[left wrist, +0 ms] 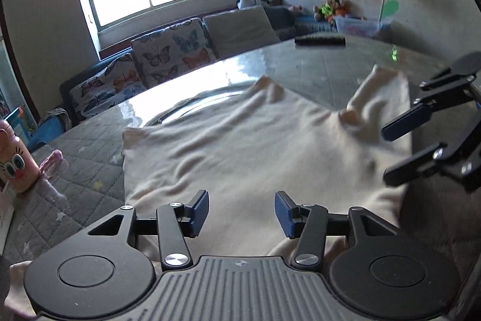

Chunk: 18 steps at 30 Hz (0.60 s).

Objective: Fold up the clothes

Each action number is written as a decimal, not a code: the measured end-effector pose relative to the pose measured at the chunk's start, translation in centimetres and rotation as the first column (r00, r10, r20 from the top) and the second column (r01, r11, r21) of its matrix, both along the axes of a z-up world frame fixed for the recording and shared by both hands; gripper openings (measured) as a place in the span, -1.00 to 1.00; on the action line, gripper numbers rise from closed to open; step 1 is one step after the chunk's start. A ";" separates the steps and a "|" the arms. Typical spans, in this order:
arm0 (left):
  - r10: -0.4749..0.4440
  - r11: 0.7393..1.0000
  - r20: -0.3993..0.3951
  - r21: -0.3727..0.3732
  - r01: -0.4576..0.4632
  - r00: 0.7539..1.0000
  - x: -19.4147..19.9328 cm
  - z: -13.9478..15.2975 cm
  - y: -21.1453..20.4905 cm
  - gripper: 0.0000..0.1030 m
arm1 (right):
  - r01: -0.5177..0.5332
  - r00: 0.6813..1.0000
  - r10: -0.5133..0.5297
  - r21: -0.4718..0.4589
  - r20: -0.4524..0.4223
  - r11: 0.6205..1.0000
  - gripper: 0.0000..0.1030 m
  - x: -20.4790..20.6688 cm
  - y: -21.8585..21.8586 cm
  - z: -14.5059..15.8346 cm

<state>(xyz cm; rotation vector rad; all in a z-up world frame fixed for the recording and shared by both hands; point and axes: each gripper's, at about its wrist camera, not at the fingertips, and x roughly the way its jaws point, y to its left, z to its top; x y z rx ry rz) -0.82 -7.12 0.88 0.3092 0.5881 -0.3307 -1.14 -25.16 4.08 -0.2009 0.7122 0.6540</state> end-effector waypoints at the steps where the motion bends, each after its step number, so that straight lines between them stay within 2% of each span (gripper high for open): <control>1: 0.000 1.000 0.000 -0.010 0.000 1.000 0.1 0.1 -0.2 0.01 | 0.034 0.999 -0.034 0.015 0.003 0.999 0.07 0.1 -0.9 0.2; 3: -0.013 1.000 -0.001 -0.023 0.013 1.000 0.0 0.2 -0.8 0.01 | 0.106 0.994 -0.107 0.032 0.005 0.994 0.07 0.3 -2.5 0.4; 6: -0.037 0.999 -0.010 -0.036 0.036 0.999 -0.2 -0.1 -1.9 0.02 | 0.286 0.958 -0.287 0.035 0.010 0.958 0.06 1.4 -6.3 0.1; 8: -0.047 0.998 -0.019 -0.046 0.046 0.999 -0.3 -0.3 -2.5 0.02 | 0.403 0.915 -0.403 0.038 0.009 0.914 0.05 2.2 -8.8 -0.4; 12: -0.055 0.997 -0.034 -0.058 0.053 0.998 -0.2 -0.5 -3.2 0.02 | 0.592 0.806 -0.592 0.052 -0.005 0.805 -0.03 4.1 -13.5 -1.4; 15: -0.054 0.997 -0.038 -0.063 0.052 0.998 -0.2 -0.6 -3.7 0.07 | 0.670 0.742 -0.671 0.057 -0.004 0.740 -0.04 5.3 -15.9 -2.0; 18: -0.054 0.997 -0.042 -0.066 0.051 0.998 -0.2 -0.7 -4.1 0.07 | 0.718 0.695 -0.718 0.072 -0.027 0.692 -0.15 6.6 -17.5 -2.9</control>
